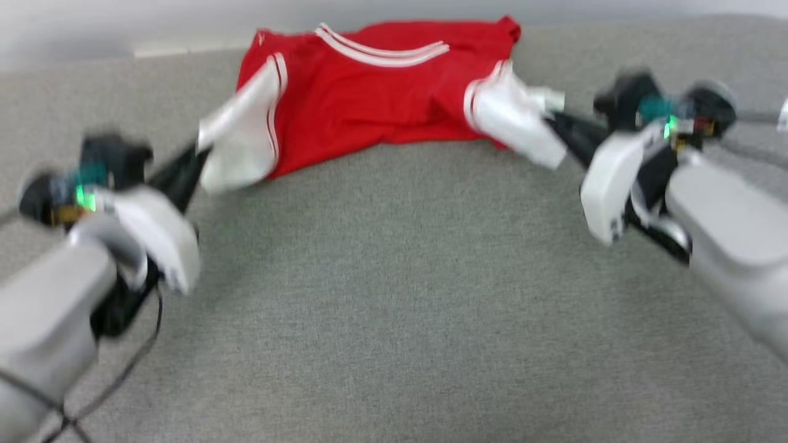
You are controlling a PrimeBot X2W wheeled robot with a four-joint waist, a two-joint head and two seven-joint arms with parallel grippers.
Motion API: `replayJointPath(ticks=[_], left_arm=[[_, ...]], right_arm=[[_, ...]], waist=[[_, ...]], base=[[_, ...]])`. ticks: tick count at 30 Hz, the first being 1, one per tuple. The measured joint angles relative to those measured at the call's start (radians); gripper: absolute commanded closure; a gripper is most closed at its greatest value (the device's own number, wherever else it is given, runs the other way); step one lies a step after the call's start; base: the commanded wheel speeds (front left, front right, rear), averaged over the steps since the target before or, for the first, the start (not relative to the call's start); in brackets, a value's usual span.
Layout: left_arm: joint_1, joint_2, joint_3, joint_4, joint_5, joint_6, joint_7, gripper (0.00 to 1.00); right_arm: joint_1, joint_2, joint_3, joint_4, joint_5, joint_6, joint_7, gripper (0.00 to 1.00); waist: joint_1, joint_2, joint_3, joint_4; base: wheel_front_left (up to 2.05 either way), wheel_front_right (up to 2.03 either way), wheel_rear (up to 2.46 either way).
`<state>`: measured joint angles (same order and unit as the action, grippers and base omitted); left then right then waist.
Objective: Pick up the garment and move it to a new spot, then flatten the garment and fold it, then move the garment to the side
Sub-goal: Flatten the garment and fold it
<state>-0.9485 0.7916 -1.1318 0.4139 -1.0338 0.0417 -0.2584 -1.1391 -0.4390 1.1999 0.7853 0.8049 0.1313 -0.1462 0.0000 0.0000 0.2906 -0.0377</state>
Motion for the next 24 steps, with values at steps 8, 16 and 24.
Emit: replayJointPath(ticks=[8,16,24], left_arm=[[0.339,0.094,0.016,-0.233,-0.061,0.163,-0.002,1.0],[0.631,0.125,0.139,-0.323,-0.087,0.245,-0.003,1.0],[0.868,0.135,0.236,-0.373,-0.085,0.288,-0.005,1.0]], right_arm=[[0.209,-0.104,0.05,-0.056,0.022,0.0,-0.035,1.0],[0.392,-0.183,0.043,-0.094,0.024,0.0,-0.066,1.0],[0.597,-0.27,0.001,-0.163,0.024,0.0,-0.076,1.0]], waist=[[-0.0002,0.0,-0.103,-0.009],[-0.0002,0.0,-0.179,-0.026],[-0.0003,0.0,-0.247,-0.026]], base=[[0.0,0.0,0.0],[0.0,0.0,0.0],[0.0,0.0,0.0]])
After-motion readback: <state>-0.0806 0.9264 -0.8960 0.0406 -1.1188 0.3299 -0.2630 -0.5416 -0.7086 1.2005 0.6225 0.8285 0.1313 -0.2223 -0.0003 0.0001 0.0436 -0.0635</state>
